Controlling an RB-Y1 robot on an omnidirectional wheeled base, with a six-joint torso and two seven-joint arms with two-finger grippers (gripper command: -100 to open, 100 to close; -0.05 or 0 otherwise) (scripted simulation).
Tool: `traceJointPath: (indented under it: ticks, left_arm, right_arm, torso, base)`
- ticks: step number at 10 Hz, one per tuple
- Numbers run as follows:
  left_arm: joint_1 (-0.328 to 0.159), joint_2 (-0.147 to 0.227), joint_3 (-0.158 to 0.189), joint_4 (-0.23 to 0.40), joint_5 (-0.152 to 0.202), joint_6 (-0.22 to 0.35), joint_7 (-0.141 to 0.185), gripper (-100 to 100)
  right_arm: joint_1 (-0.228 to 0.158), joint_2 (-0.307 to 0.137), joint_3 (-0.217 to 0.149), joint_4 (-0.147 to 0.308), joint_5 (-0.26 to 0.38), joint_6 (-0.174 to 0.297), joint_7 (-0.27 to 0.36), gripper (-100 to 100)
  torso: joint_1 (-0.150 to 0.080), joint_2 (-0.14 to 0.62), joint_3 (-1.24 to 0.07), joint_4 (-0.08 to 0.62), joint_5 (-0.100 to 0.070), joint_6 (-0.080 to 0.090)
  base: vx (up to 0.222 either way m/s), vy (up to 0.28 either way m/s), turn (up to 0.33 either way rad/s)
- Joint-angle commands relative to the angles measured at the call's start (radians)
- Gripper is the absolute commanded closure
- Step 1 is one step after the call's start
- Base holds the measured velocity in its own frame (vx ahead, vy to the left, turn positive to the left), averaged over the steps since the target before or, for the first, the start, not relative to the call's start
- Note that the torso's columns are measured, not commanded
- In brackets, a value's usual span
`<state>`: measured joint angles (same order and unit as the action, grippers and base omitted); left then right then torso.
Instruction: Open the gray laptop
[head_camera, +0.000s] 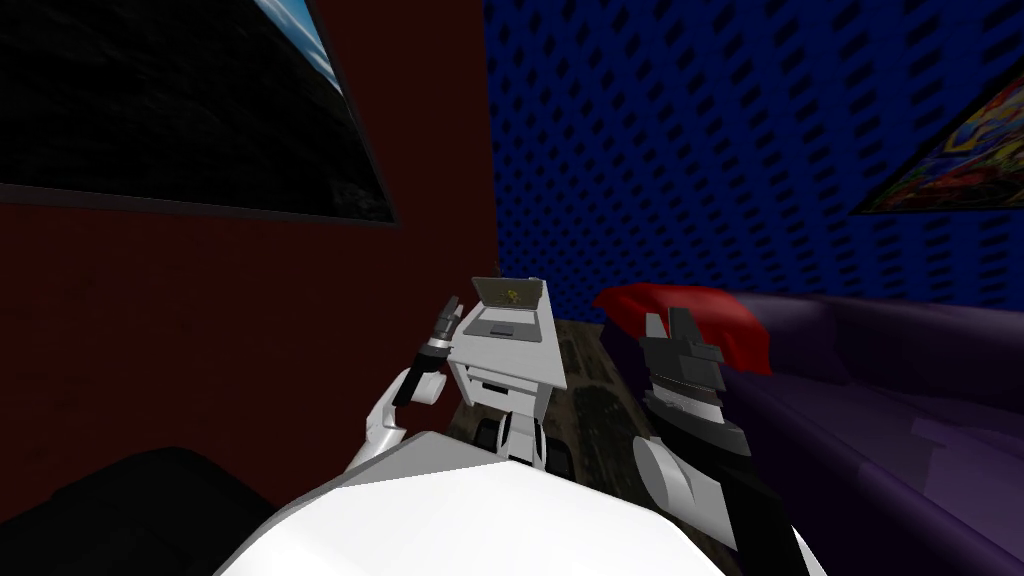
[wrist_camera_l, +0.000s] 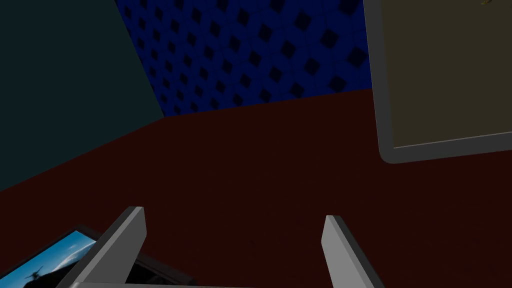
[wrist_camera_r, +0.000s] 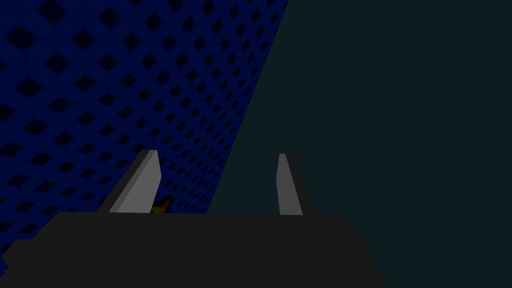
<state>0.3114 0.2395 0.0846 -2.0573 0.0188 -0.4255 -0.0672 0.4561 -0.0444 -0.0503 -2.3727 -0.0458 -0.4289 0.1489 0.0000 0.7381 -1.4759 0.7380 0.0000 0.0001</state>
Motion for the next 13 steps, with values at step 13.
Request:
traceJointPath:
  ticks: [13]
  left_arm:
    - [-0.229, 0.179, 0.018, 0.359, 0.188, 0.145, -0.086, -100]
  right_arm:
    - [0.0, 0.0, 0.0, 0.0, 0.0, 0.0, 0.0, 0]
  torso:
    - [0.001, 0.0, 0.0, 0.0, 0.0, 0.0]
  base:
    - [-0.003, 0.027, -0.078]
